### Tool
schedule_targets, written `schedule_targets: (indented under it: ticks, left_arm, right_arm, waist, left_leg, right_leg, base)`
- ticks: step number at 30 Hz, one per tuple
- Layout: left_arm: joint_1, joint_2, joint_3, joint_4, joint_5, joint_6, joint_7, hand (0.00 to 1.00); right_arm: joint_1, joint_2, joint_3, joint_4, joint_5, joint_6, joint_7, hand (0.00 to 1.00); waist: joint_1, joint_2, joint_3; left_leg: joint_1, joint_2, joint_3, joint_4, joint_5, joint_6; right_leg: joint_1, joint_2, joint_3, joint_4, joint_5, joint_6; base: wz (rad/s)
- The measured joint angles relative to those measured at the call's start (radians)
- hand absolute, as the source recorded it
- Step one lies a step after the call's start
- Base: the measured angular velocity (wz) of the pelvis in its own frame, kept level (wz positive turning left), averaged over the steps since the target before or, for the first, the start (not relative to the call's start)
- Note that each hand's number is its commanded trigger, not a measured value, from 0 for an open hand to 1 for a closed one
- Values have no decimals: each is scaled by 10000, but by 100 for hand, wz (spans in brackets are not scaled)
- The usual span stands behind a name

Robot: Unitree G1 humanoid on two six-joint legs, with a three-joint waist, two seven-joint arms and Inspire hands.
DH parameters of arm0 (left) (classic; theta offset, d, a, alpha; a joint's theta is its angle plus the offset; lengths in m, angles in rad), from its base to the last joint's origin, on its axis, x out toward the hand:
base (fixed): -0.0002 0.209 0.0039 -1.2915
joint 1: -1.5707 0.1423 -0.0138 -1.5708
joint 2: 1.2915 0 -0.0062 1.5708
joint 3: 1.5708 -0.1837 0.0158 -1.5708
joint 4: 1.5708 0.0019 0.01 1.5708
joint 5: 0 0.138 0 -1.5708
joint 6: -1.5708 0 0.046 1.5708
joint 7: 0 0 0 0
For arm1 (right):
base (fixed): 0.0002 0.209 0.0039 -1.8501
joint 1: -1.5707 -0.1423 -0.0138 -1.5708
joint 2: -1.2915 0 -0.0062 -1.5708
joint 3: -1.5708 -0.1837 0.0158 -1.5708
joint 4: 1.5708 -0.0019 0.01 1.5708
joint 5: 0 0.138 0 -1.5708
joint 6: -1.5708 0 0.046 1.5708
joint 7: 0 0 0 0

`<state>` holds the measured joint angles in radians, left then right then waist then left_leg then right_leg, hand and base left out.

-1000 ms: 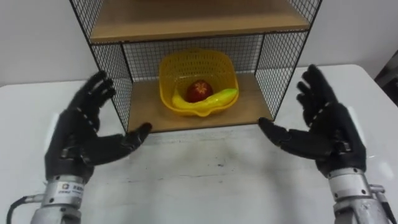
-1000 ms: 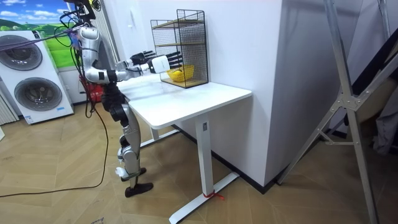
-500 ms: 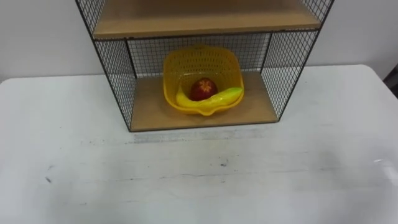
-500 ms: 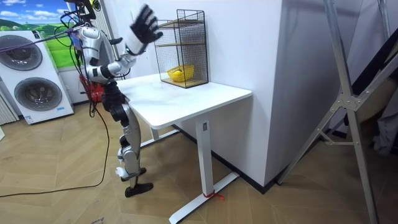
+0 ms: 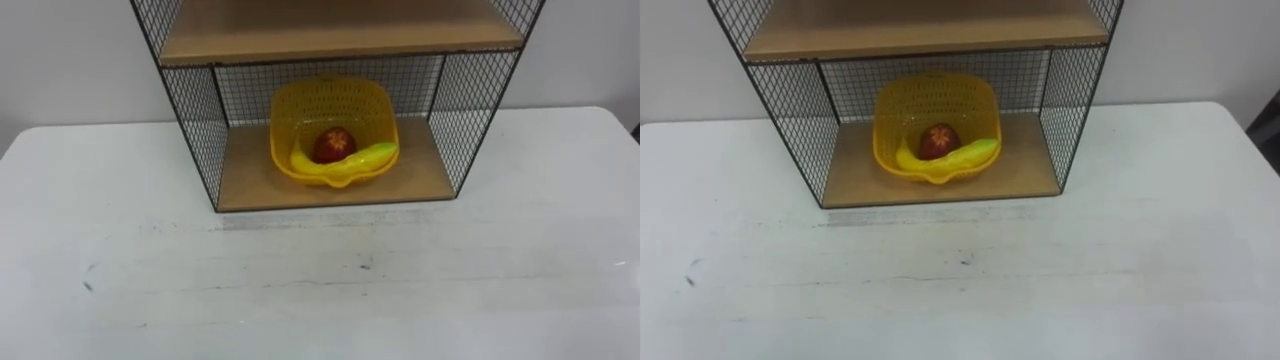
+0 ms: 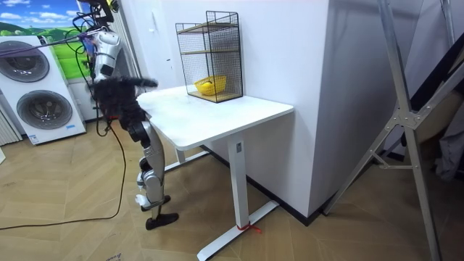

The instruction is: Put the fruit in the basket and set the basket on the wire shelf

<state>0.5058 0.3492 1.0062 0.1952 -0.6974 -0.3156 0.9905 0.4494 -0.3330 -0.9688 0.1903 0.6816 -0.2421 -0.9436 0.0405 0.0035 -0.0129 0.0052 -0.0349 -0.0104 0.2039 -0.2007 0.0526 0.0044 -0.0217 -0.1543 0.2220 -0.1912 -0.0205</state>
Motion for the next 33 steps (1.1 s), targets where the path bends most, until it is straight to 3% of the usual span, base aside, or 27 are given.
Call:
schedule_targets:
  ticks: [2, 5, 9, 13, 19, 21, 24, 25, 28, 30, 33]
  left_arm:
    - [29, -58, -409, 1955, -444, 137, -201, 0]
    - [31, -282, -761, 4036, -1102, 355, -740, 0]
    - [58, -736, -946, 5871, -2033, 500, -1063, 0]
    - [-69, -1024, -1445, 7799, -2346, 570, -1771, 0]
    - [-147, -1760, -2340, 9656, -2029, 1187, -3375, 0]
    - [-309, -1904, -2757, 10251, -1247, 1565, -4035, 0]
    - [-450, -2208, -3694, 10559, 1431, 2438, -5193, 0]
    - [-509, -2206, -3955, 10552, 1867, 2566, -5340, 0]
    - [-956, -2185, -5164, 10503, 4098, 3013, -6019, 0]
    - [-1614, -2131, -5891, 10409, 5438, 3462, -6474, 0]
    - [-2152, -2130, -6706, 9957, 6531, 3802, -7007, 0]
  right_arm:
    - [72, 7, 34, 1368, 624, 155, 195, 0]
    - [175, 17, 29, 3606, 1490, 235, 562, 0]
    - [286, 119, 105, 5542, 2523, 221, 757, 0]
    - [378, 593, 506, 7512, 3084, 212, 1234, 0]
    - [-3, 1528, 1682, 9813, 2977, 490, 2039, 0]
    - [-180, 1862, 2138, 10500, 2645, 726, 2409, 0]
    - [-945, 1912, 3381, 11909, 1037, 1728, 3441, 0]
    - [-1057, 1899, 3728, 12004, 791, 1831, 3617, 0]
    - [-1751, 1740, 5009, 12203, -1108, 2350, 4525, 0]
    - [-2365, 1551, 5882, 12136, -2250, 2802, 5172, 0]
    - [-3120, 1301, 6653, 12067, -3295, 3172, 5957, 0]
  waist:
    - [-120, 21, 28]
    - [-188, -103, 8]
    - [-380, -161, -15]
    - [-455, -203, -77]
    - [-629, -201, -92]
    - [-646, -201, -92]
    - [-623, -184, -79]
    - [-634, -179, -76]
    - [-657, -150, -54]
    - [-593, -157, -40]
    - [-626, -165, -28]
  left_leg:
    - [-11, -4, -18, -26, 0, -1]
    - [13, 10, 11, -29, -2, -2]
    - [34, 7, 70, 23, -78, -43]
    - [122, 30, 167, 24, -78, -42]
    - [240, 53, 328, 95, -154, -36]
    - [265, 55, 335, 166, -169, -15]
    - [545, 38, 342, 174, -220, 1]
    - [587, 38, 335, 173, -223, 7]
    - [785, 20, 269, 171, -234, 32]
    - [881, 18, 263, 169, -230, 38]
    - [946, 27, 286, 91, -189, 72]
  right_leg:
    - [3, -43, 0, 15, -4, 2]
    - [5, -48, 14, 4, -8, -3]
    - [-7, -62, 108, 57, -70, 27]
    - [111, -49, 186, 84, -62, 22]
    - [172, -51, 302, 171, -64, 23]
    - [269, -49, 298, 160, -53, 42]
    - [599, -70, 280, 45, -44, 88]
    - [672, -60, 280, -38, -24, 102]
    - [897, -46, 240, -189, 49, 130]
    - [980, -40, 239, -191, 62, 126]
    - [996, -17, 269, -198, 64, 117]
  base:
    - [2]
    - [-1]
    - [-4]
    - [-6]
    - [-8]
    - [5]
    - [2]
    - [0]
    - [4]
    - [3]
    - [-5]
